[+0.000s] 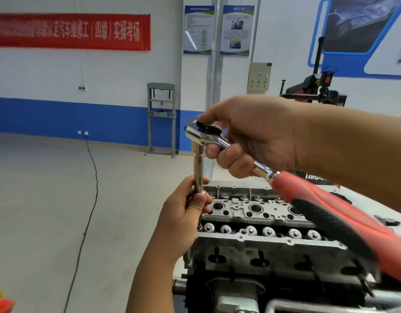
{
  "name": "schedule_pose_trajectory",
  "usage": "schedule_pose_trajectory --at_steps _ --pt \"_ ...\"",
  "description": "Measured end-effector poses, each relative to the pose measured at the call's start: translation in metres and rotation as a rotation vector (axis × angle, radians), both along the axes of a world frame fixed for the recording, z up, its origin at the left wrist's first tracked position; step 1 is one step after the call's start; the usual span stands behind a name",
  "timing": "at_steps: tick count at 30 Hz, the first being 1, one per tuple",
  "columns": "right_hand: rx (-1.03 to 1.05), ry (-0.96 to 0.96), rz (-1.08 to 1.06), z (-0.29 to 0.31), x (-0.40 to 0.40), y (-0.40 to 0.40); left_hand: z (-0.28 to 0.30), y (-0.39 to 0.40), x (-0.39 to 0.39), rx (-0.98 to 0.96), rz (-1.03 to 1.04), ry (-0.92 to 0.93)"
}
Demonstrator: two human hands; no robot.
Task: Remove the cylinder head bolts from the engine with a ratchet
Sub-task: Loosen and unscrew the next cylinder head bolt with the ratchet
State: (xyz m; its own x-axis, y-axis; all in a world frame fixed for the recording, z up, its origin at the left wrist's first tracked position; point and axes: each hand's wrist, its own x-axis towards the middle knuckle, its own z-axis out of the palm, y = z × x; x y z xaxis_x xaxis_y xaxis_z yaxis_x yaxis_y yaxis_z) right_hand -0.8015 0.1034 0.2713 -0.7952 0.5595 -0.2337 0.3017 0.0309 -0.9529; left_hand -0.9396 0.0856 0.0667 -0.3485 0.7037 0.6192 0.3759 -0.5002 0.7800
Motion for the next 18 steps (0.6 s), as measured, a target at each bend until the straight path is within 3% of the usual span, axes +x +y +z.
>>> schedule_pose_trajectory --at_steps 10,18 --pt "0.053 0.039 -0.015 0.000 0.011 0.019 0.002 0.010 0.002 -0.031 0.019 -0.006" --pt "0.218 -0.002 0.035 0.008 0.007 0.034 0.003 0.015 0.000 -0.027 0.002 -0.012"
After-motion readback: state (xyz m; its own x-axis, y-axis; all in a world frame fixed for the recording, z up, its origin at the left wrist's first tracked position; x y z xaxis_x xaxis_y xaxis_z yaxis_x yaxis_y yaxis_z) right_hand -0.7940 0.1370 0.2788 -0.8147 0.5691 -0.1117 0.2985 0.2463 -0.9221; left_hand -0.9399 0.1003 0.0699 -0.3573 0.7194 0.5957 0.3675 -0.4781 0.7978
